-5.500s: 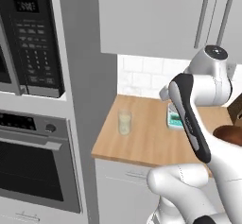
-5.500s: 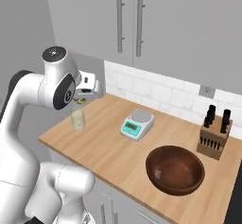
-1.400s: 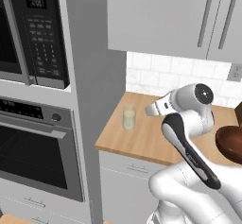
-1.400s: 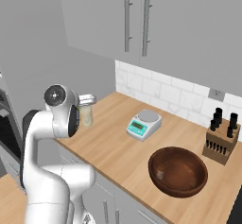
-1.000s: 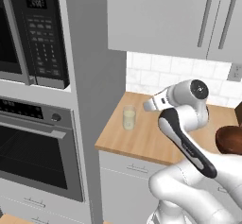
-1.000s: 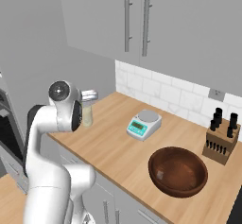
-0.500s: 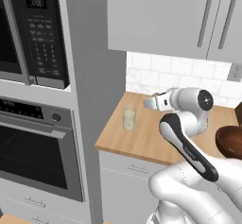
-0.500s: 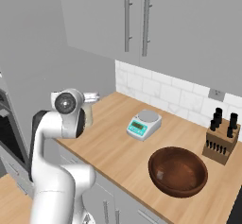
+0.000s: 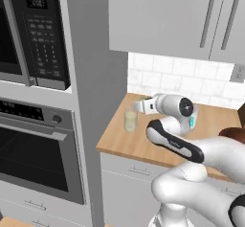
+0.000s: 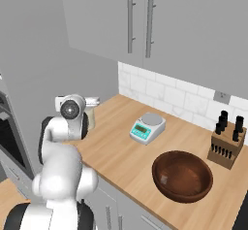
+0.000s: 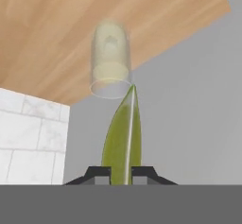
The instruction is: Grab a lemon wedge from the fridge and one ice cube from the ice bowl, and put them in the glass of lemonade.
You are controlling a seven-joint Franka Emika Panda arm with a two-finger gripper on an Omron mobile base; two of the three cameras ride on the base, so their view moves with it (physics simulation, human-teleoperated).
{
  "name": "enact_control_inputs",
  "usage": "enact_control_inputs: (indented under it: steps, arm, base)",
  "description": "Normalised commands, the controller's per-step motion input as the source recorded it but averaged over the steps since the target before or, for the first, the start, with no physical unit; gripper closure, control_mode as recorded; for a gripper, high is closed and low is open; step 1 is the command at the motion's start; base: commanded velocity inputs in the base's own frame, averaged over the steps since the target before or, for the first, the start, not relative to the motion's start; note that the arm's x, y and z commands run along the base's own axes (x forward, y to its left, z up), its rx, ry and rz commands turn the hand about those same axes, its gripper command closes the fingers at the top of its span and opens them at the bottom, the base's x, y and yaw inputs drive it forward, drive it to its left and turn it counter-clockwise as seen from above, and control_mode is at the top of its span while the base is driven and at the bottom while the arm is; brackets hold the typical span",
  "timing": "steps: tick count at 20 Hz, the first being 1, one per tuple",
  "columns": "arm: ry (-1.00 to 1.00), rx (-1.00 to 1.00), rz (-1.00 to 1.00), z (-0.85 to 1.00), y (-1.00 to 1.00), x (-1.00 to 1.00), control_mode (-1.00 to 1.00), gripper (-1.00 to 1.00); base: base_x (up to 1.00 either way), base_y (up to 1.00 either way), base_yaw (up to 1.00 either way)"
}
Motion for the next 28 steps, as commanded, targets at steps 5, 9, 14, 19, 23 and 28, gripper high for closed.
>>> enact_control_inputs:
  steps: [5,9,14,19,23,28]
  arm:
    - [0.09,0.0,0.0,0.0,0.07,0.55,-1.0,1.0]
    - [0.04,0.0,0.01,-0.04,0.0,0.45,-1.0,1.0]
    - [0.0,-0.04,0.03,-0.2,0.0,0.34,-1.0,1.0]
    - [0.0,-0.06,0.02,-0.17,0.0,0.08,-1.0,1.0]
    - [0.0,-0.05,0.0,-0.07,0.02,0.06,-1.0,1.0]
    - [0.05,-0.05,0.0,-0.06,0.19,0.22,-1.0,1.0]
  base:
    - [0.0,0.0,0.0]
    - [0.0,0.0,0.0]
    - [0.0,0.0,0.0]
    - [0.0,0.0,0.0]
    - [0.0,0.0,0.0]
    - [0.0,0.0,0.0]
